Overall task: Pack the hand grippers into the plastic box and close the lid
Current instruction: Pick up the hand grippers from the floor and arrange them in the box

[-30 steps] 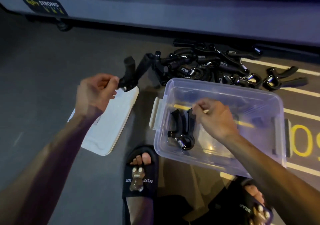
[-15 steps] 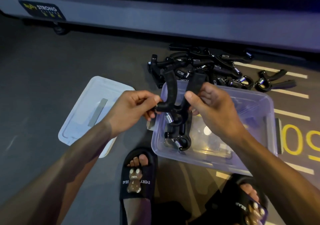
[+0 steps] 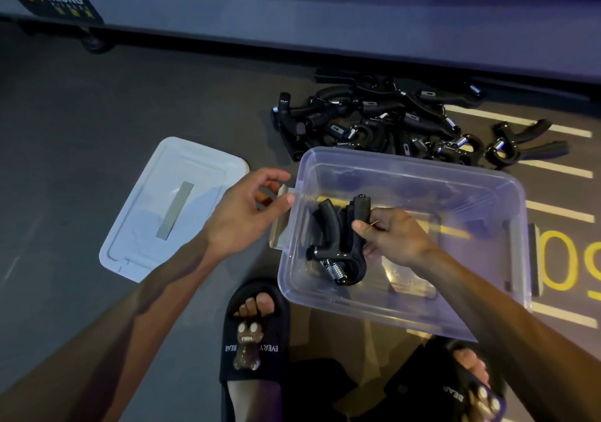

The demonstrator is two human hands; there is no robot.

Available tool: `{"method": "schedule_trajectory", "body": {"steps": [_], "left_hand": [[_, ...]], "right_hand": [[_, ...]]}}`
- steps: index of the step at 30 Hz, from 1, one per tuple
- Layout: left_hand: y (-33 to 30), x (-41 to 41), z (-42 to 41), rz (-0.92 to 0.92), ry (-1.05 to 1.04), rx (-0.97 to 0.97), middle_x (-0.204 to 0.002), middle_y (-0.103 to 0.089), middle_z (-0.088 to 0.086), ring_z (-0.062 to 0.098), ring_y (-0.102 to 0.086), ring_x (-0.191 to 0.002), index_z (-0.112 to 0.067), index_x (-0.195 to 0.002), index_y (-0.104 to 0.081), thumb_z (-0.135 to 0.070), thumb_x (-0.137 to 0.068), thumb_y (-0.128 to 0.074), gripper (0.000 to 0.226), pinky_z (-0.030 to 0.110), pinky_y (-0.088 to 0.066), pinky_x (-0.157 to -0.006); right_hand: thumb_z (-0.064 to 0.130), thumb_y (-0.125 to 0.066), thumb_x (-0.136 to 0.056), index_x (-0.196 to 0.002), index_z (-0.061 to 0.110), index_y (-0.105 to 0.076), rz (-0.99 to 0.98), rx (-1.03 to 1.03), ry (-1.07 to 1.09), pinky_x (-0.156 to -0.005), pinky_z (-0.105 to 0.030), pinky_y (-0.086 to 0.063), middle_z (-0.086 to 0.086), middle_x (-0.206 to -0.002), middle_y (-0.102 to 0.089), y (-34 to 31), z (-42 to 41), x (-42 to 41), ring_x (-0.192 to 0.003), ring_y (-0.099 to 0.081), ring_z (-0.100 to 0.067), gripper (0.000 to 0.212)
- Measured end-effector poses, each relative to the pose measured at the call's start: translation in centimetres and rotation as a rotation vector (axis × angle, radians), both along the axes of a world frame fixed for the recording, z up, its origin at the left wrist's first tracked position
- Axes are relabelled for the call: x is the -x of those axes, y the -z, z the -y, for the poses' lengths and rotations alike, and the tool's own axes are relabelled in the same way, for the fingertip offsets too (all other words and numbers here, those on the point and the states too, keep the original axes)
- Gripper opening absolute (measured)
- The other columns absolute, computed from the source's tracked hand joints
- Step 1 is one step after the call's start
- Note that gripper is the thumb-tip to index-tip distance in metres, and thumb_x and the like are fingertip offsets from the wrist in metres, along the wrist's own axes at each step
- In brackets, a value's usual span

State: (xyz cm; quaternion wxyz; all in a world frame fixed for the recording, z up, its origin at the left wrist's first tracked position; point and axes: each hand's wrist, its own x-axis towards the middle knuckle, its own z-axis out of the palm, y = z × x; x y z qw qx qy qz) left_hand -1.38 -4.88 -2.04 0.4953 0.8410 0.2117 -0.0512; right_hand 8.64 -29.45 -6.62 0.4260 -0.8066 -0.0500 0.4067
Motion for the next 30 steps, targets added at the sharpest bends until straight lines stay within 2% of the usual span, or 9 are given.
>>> {"method": "schedule_trajectory", "body": {"steps": [5, 9, 12, 16, 20, 22, 24, 26, 30], "left_hand": [[0.3, 0.0, -0.5, -0.029, 0.018, 0.032, -0.107, -0.062, -0.012, 0.010, -0.066, -0.091, -0.039, -0.122, -0.061, -0.046, -0.091, -0.069, 0.033, 0.031, -0.059, -0.081], [0.8, 0.1, -0.6, -0.046, -0.006, 0.084, -0.108, -0.061, -0.010, 0.009, -0.065, -0.091, -0.041, -0.121, -0.061, -0.053, -0.088, -0.070, 0.036, 0.036, -0.058, -0.084], [0.9, 0.1, -0.5, -0.044, -0.011, 0.095, -0.109, -0.062, -0.010, 0.008, -0.065, -0.094, -0.042, -0.121, -0.061, -0.055, -0.087, -0.069, 0.038, 0.036, -0.058, -0.085], [0.7, -0.1, -0.4, -0.044, -0.007, 0.120, -0.111, -0.063, -0.009, 0.009, -0.065, -0.102, -0.039, -0.125, -0.062, -0.047, -0.091, -0.069, 0.037, 0.035, -0.056, -0.090], [0.5, -0.1, -0.1, -0.019, 0.006, 0.158, -0.109, -0.065, -0.009, 0.012, -0.067, -0.103, -0.039, -0.124, -0.065, -0.040, -0.093, -0.069, 0.031, 0.036, -0.055, -0.094], [0.5, -0.1, 0.1, -0.007, 0.004, 0.155, -0.108, -0.067, -0.008, 0.013, -0.068, -0.099, -0.039, -0.122, -0.067, -0.037, -0.095, -0.068, 0.027, 0.036, -0.055, -0.092], [0.6, -0.2, 0.2, 0.009, 0.007, 0.140, -0.107, -0.068, -0.005, 0.014, -0.068, -0.097, -0.039, -0.121, -0.068, -0.035, -0.096, -0.067, 0.025, 0.037, -0.056, -0.092], [0.7, -0.2, 0.2, 0.016, 0.016, 0.121, -0.106, -0.068, -0.001, 0.014, -0.069, -0.095, -0.041, -0.120, -0.068, -0.035, -0.096, -0.067, 0.025, 0.039, -0.056, -0.091], [0.9, -0.3, 0.1, 0.016, 0.028, 0.107, -0.109, -0.067, -0.002, 0.015, -0.069, -0.097, -0.042, -0.119, -0.069, -0.036, -0.096, -0.066, 0.024, 0.040, -0.057, -0.091]], "right_hand": [[0.022, -0.062, -0.095, -0.100, 0.007, -0.068, -0.015, 0.044, -0.050, -0.058, -0.024, -0.059, -0.002, -0.073, -0.071, 0.3, -0.5, 0.3, -0.060, -0.071, -0.018, 0.016], [0.032, -0.063, -0.093, -0.091, 0.010, -0.064, 0.054, 0.140, -0.133, -0.068, -0.037, -0.061, -0.006, -0.067, -0.073, 0.8, -0.3, 0.2, -0.059, -0.073, -0.020, 0.022], [0.045, -0.062, -0.091, -0.081, 0.019, -0.053, 0.162, 0.286, -0.229, -0.072, -0.037, -0.059, -0.007, -0.077, -0.074, 1.0, -0.3, 0.5, -0.068, -0.072, -0.024, 0.029], [0.058, -0.046, -0.093, -0.106, 0.014, -0.056, 0.086, 0.329, -0.296, -0.078, -0.047, -0.058, -0.013, -0.097, -0.070, 1.5, -0.4, 1.3, -0.085, -0.069, -0.031, 0.046], [0.050, -0.043, -0.097, -0.109, 0.009, -0.056, 0.048, 0.332, -0.249, -0.080, -0.049, -0.057, -0.017, -0.104, -0.067, 1.7, -1.3, 2.1, -0.085, -0.070, -0.035, 0.045], [0.047, -0.042, -0.099, -0.103, 0.006, -0.057, 0.078, 0.365, -0.269, -0.079, -0.041, -0.056, -0.019, -0.101, -0.068, 1.8, -1.8, 2.3, -0.082, -0.069, -0.034, 0.044], [0.044, -0.041, -0.101, -0.097, 0.007, -0.057, 0.119, 0.406, -0.304, -0.070, -0.031, -0.048, -0.017, -0.099, -0.068, 1.8, -2.2, 2.2, -0.077, -0.063, -0.029, 0.040], [0.043, -0.041, -0.101, -0.097, 0.008, -0.058, 0.136, 0.425, -0.317, -0.068, -0.029, -0.041, -0.016, -0.099, -0.065, 1.6, -2.4, 2.1, -0.076, -0.057, -0.026, 0.039], [0.044, -0.042, -0.100, -0.093, 0.008, -0.056, 0.109, 0.403, -0.278, -0.075, -0.039, -0.055, -0.019, -0.099, -0.067, 1.7, -2.5, 2.3, -0.082, -0.067, -0.034, 0.039]]}}
